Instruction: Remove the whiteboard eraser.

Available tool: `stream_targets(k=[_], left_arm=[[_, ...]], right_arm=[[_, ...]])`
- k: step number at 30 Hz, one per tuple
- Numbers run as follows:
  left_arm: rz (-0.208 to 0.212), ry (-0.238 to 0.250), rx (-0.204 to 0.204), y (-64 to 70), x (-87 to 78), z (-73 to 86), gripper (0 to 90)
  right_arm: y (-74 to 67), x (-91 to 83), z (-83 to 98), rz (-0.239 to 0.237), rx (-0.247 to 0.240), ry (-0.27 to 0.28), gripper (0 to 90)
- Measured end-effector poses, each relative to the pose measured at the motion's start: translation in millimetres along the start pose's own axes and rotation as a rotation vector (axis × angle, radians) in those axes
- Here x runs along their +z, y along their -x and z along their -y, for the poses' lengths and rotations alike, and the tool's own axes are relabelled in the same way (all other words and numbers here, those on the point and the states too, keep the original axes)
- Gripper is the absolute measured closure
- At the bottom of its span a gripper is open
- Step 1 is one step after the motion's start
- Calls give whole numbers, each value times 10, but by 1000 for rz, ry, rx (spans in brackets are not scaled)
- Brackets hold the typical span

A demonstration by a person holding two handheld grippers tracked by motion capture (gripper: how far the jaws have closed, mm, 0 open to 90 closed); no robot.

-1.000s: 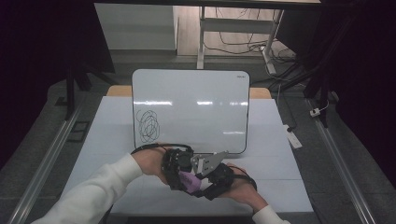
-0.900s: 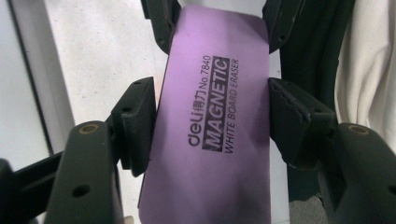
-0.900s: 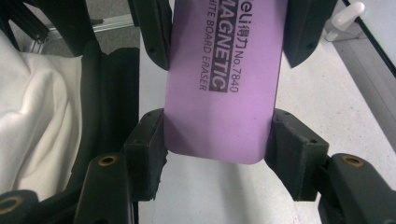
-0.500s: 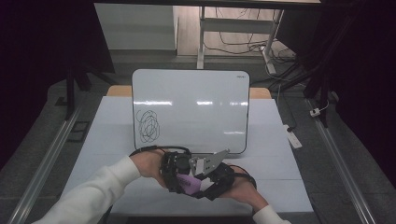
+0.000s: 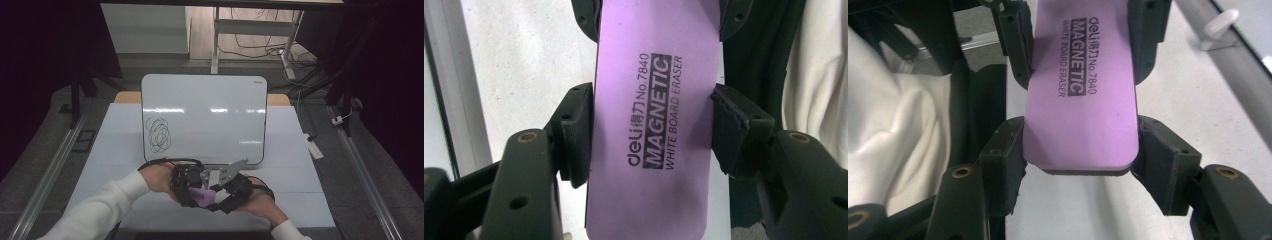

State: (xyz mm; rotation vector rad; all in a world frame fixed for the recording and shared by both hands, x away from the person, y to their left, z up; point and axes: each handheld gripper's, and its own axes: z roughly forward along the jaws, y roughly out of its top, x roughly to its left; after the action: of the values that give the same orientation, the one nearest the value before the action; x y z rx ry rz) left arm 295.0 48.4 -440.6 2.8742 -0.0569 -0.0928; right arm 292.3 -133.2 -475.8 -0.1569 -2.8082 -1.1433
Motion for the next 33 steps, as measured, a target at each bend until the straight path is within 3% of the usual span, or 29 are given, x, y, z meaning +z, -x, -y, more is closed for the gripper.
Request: stream_targets(k=[3,8,9,10,11,12,13,14,15,16,20,23,24,26,27,29,31,33], left_arm=[[-4,57,-26,-4,-33,60,407],[-40,171,-105,-16,-104,230,407],[-51,194,-123,-17,-120,268,407],[-67,227,-149,-9,-128,305,407],[-92,257,-177,-3,-140,351,407],[-134,289,-212,11,-157,410,407],[-134,289,-212,11,-157,410,407],[-161,305,-227,21,-166,443,407],[-224,330,-266,53,-181,502,407],[-224,330,-266,53,-181,502,407],[-318,401,-337,123,-213,625,408],[-361,467,-372,179,-241,718,407],[-378,488,-384,199,-247,745,407],[-398,533,-410,230,-263,805,408],[-416,556,-425,249,-268,834,408],[-449,590,-449,289,-286,899,408],[-470,622,-472,322,-303,952,408],[-510,663,-499,384,-340,1036,407]], right_arm=[[13,-17,20,7,37,41,334],[27,-105,53,63,79,134,255],[25,-154,69,94,89,172,244],[25,-154,69,94,89,172,244],[27,-216,107,126,102,231,244],[26,-238,122,143,108,249,246],[28,-268,145,166,114,268,249],[35,-297,170,183,126,286,250],[42,-324,197,199,137,305,253],[48,-350,224,215,146,317,256],[45,-404,328,283,165,323,262],[38,-442,412,348,175,318,268],[38,-442,412,348,175,318,268],[35,-499,500,419,189,319,270],[35,-499,500,419,189,319,270],[16,-577,598,484,203,319,273],[9,-593,621,499,207,317,273],[-12,-659,734,549,219,314,276]])
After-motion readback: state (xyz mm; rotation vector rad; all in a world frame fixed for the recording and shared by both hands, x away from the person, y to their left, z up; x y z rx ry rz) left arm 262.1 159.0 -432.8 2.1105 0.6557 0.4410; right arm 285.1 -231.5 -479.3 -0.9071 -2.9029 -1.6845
